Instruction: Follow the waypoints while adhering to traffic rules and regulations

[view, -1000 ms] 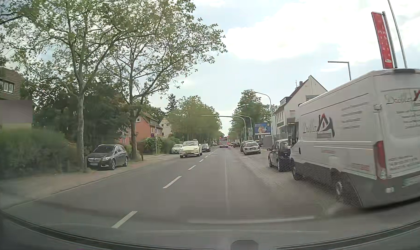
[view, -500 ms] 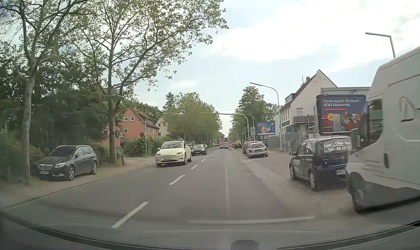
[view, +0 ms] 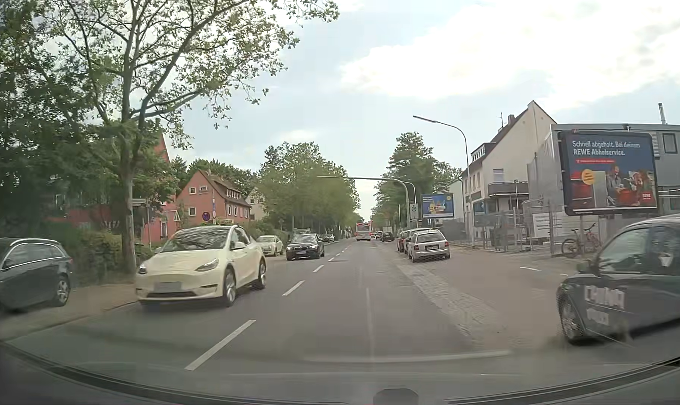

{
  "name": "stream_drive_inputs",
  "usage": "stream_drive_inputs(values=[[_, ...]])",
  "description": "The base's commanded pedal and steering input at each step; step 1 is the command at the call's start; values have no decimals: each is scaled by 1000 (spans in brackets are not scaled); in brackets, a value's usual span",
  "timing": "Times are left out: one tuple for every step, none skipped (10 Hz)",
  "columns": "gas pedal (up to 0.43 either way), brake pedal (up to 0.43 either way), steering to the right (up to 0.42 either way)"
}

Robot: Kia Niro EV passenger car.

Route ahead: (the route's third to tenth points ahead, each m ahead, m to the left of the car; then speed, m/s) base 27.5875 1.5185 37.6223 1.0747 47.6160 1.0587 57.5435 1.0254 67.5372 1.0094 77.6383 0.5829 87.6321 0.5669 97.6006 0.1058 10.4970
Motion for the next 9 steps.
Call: stream_drive_inputs(values=[[118, 18, -1], [110, 18, -1], [110, 18, 0], [98, 18, 0], [98, 18, 0], [98, 18, 1], [98, 18, 1], [98, 18, 1], [98, 18, 0]])
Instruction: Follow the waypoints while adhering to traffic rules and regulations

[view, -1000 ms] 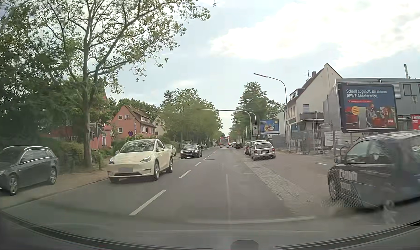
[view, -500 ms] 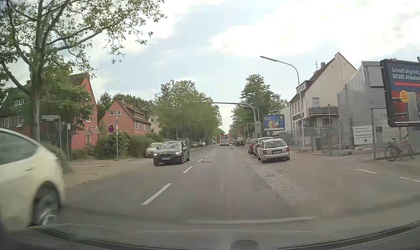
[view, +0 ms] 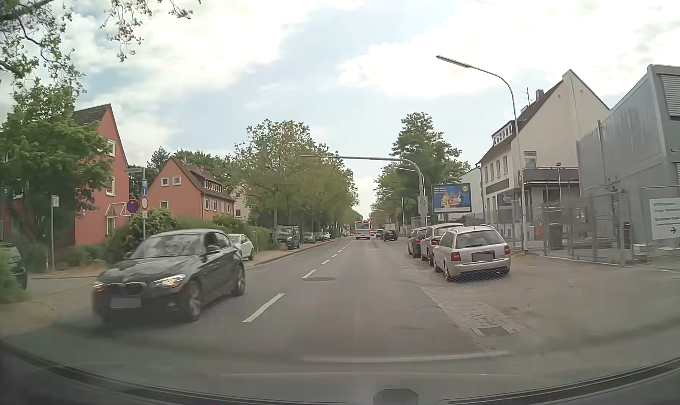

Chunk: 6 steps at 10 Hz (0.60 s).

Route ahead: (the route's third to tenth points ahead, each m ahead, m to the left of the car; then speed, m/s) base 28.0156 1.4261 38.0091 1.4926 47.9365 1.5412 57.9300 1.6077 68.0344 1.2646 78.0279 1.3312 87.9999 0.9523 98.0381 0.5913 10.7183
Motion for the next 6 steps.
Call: stream_drive_inputs(values=[[87, 18, -1], [79, 18, -1], [79, 18, -1], [79, 18, -1], [79, 18, -1], [79, 18, -1]])
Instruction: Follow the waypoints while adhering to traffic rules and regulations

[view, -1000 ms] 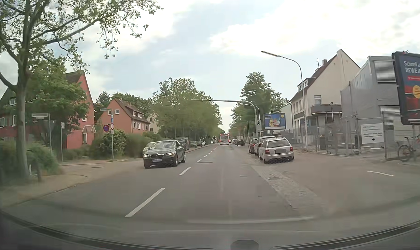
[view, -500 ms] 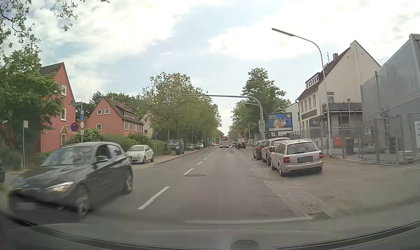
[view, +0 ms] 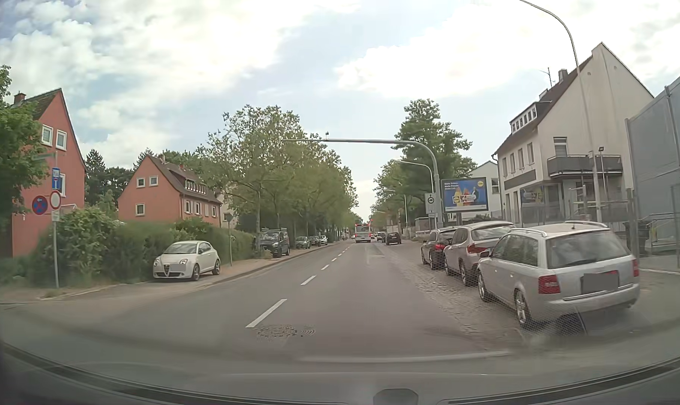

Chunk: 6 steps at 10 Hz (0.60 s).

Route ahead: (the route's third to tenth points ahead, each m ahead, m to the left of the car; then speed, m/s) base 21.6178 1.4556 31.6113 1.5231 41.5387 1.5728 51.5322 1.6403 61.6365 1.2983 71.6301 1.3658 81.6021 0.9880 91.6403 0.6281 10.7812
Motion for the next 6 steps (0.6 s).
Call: stream_drive_inputs(values=[[79, 18, 0], [79, 18, 1], [79, 18, 2], [79, 18, 1], [79, 18, 2], [79, 18, 1]])
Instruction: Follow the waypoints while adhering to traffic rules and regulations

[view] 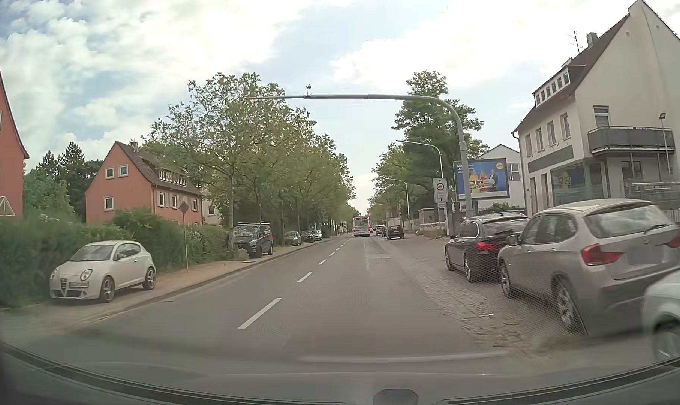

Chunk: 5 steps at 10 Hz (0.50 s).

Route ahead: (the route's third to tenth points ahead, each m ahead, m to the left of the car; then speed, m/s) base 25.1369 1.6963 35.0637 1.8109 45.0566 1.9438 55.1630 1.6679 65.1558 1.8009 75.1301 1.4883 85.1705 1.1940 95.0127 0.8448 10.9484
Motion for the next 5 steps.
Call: stream_drive_inputs(values=[[79, 18, 2], [59, 18, 1], [59, 18, 0], [59, 18, 0], [59, 18, 0]])
